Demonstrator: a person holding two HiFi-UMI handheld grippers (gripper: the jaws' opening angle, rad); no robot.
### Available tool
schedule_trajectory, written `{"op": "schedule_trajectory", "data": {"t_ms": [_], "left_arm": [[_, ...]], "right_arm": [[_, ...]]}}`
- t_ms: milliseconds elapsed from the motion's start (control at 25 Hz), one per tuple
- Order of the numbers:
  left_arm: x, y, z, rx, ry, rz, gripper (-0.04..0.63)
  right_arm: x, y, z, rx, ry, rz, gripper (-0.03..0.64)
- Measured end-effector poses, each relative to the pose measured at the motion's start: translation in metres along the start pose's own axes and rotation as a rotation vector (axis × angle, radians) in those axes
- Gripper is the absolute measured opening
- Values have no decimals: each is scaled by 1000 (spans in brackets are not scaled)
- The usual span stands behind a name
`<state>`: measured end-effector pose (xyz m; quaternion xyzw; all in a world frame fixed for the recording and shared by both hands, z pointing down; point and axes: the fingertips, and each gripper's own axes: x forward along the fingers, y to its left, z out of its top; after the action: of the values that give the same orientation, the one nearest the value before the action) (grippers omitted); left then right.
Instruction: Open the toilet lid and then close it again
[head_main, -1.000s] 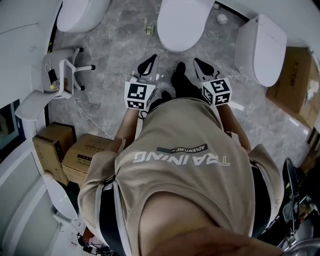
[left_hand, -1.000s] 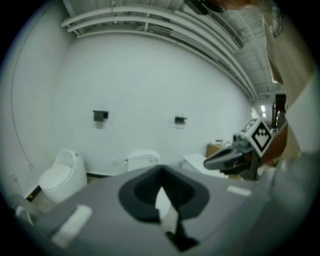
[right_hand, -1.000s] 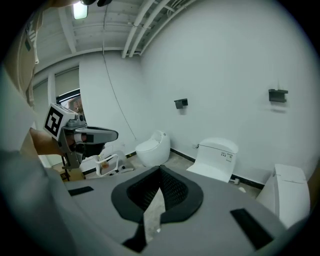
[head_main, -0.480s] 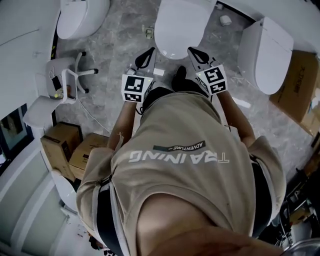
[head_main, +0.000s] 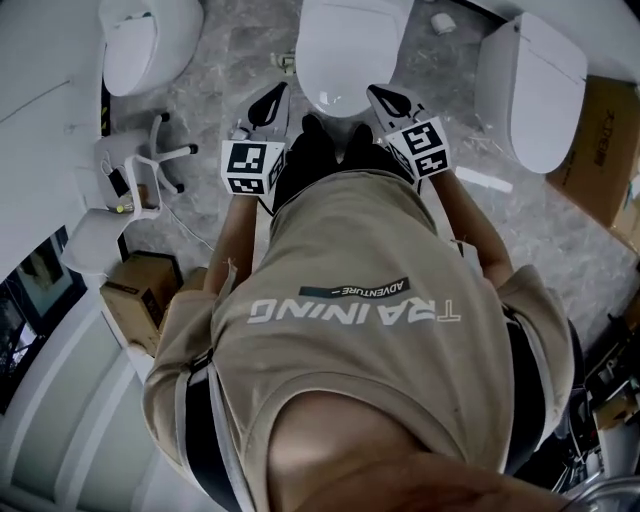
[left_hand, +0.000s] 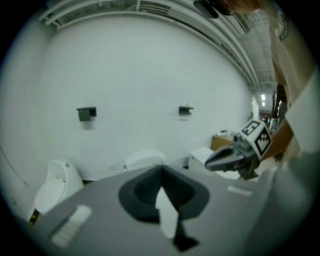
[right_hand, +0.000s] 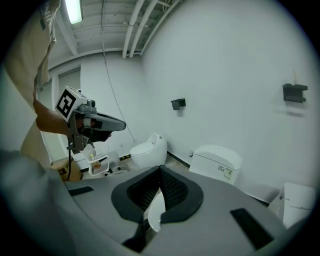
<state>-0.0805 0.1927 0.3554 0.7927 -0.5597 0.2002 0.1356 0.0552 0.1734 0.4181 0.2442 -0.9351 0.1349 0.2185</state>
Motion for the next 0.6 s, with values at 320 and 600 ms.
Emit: {"op": "schedule_trajectory", "data": {"t_ms": [320,600], "left_arm": [[33,17,19,40,-21,-132,0],[61,60,33,85,-46,-226,2]], "right_arm": [[4,-20,9,65,-19,-147,13],[20,-39,38,186,-77,-352,13]]}}
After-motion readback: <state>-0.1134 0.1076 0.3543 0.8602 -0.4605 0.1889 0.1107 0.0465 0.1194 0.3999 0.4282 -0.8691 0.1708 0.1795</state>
